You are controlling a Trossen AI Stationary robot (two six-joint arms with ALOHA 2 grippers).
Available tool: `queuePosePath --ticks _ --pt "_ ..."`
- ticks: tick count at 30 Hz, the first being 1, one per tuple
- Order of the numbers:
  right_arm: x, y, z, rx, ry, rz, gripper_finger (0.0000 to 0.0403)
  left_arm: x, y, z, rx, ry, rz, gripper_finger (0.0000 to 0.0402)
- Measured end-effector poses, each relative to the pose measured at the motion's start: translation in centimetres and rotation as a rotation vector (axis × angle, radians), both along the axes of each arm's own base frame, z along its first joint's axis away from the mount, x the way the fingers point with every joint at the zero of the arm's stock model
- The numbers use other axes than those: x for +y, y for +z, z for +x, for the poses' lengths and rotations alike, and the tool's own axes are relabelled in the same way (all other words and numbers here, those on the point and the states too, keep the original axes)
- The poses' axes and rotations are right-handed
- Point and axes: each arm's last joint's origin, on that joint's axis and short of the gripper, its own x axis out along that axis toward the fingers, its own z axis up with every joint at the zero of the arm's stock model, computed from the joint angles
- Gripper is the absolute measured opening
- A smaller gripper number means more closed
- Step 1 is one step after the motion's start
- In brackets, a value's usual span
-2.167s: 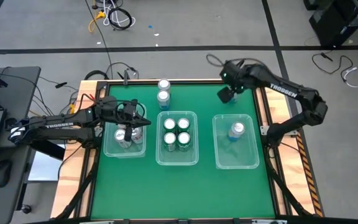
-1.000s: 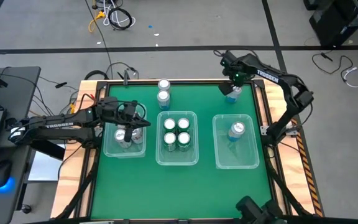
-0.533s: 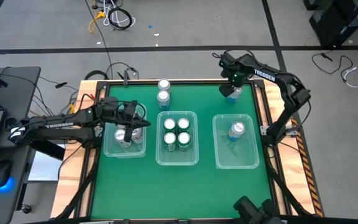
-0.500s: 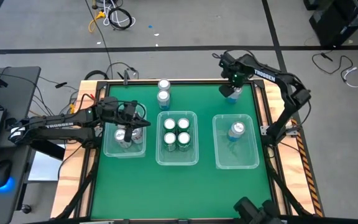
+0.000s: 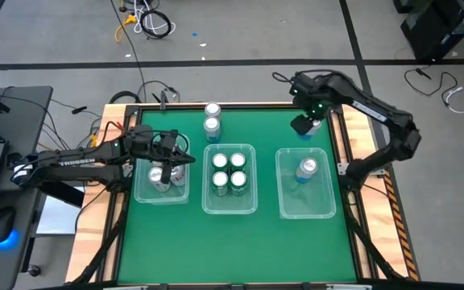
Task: Sort soda cans
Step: Put the blue soda can into the right bin
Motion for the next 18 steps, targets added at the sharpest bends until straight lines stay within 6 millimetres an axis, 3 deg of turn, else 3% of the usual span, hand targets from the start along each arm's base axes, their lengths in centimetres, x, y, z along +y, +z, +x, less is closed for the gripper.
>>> queuePosePath --ticks 5,9,13,18 --pt "4.5 5.4 1.0 -0.172 0.056 -0.092 0.0267 0.0 0.0 0.0 0.000 0.000 -0.002 0.0001" --pt "8.3 7.9 2.0 -0.304 0.137 -0.081 0.0267 0.0 0.0 0.0 -0.001 0.001 -0.003 0.0001" --pt "11.7 8.1 2.8 -0.342 0.190 -0.021 0.0267 0.0 0.0 0.0 0.000 0.001 -0.004 0.0001" --pt "15.2 6.8 3.6 -0.319 0.214 0.108 0.0267 0.0 0.0 0.0 0.000 0.001 -0.004 0.0001"
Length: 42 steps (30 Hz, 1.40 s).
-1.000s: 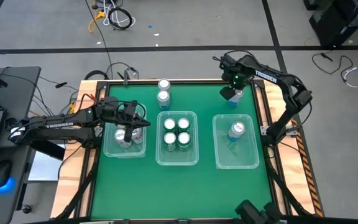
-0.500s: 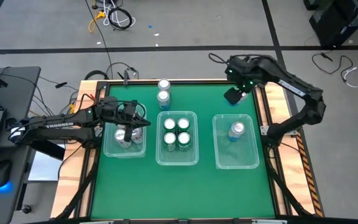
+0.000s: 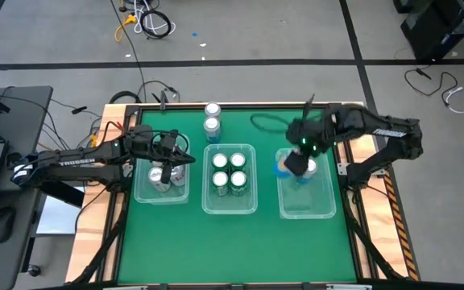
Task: Sort soda cans
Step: Put the blue soda can into the right bin
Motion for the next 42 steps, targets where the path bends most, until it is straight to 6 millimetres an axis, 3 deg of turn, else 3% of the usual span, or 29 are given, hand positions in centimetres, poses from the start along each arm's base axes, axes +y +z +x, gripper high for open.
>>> queuePosePath --ticks 13,18,31,42 --pt "5.4 -2.0 -0.8 0.104 -0.062 0.185 0.0267 0.0 0.0 0.0 0.000 0.000 -0.001 0.0001" --pt "6.8 -4.1 -1.1 0.189 -0.087 0.175 0.0267 0.0 0.0 0.0 -0.001 0.000 -0.001 0.0001" --pt "6.2 -10.5 -1.6 0.404 -0.071 -0.003 0.0267 0.0 0.1 0.0 -0.013 0.001 -0.002 0.0001" --pt "5.7 -13.8 -2.5 0.516 -0.051 -0.109 0.0267 0.0 0.2 0.0 -0.017 0.001 -0.002 0.0001"
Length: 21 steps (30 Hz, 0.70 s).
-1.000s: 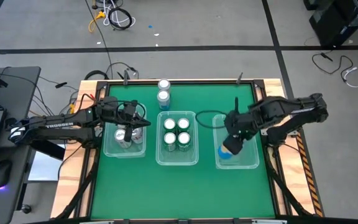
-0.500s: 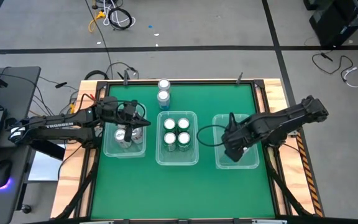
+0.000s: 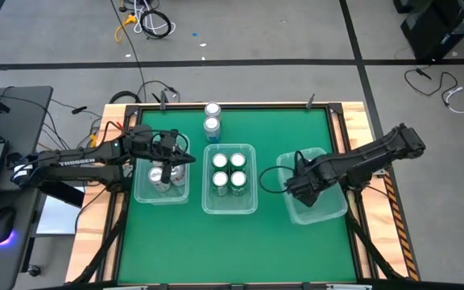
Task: Sort soda cans
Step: Put the blue soda can into the right bin
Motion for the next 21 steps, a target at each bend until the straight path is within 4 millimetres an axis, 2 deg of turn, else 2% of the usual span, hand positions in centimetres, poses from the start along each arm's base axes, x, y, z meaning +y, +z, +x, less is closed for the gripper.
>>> queuePosePath --ticks 13,18,21 --pt "-0.2 -1.7 -0.6 0.046 -0.083 -0.043 0.0268 0.0 0.0 0.0 0.000 0.001 0.000 0.0001" --pt "-0.2 -2.0 -0.7 0.043 -0.126 -0.053 0.0300 0.0 0.0 0.0 0.001 0.000 0.000 0.0001" --pt "-0.2 -2.0 -0.7 0.039 -0.147 -0.059 0.0303 0.0 0.0 0.0 0.001 0.000 0.000 0.0001"
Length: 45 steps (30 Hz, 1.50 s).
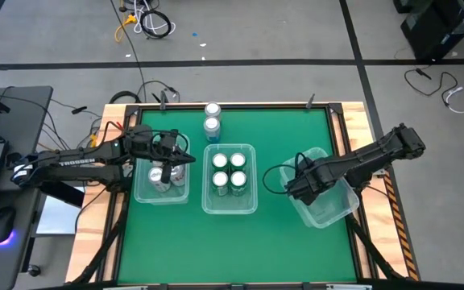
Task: Sort soda cans
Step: Put the blue soda can into the right bin
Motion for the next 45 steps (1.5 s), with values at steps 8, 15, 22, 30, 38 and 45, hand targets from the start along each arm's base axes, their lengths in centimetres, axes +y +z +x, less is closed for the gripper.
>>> queuePosePath --ticks 8,15,22,30,38,45 --pt "0.1 -0.1 0.4 -0.049 -0.012 0.007 0.0300 0.0 0.0 0.0 0.004 0.000 -0.001 0.0001" --pt "0.3 -1.3 1.0 -0.045 -0.017 -0.003 0.0298 0.0 -0.2 0.0 0.017 0.000 -0.005 0.0001" --pt "0.4 -2.2 1.3 -0.054 -0.016 0.046 0.0314 0.0 -0.3 -0.1 0.026 0.000 -0.009 0.0001" --pt "0.5 -0.1 1.2 -0.007 0.007 0.041 0.0358 0.0 -0.2 -0.1 0.024 0.000 -0.008 0.0001" --pt "0.6 1.7 1.6 -0.045 0.003 0.047 0.0367 0.0 -0.2 -0.1 0.024 0.000 -0.007 0.0001" --pt "1.0 2.6 3.1 -0.212 -0.007 0.093 0.0250 0.0 -0.2 -0.1 0.024 0.000 -0.008 0.0001"
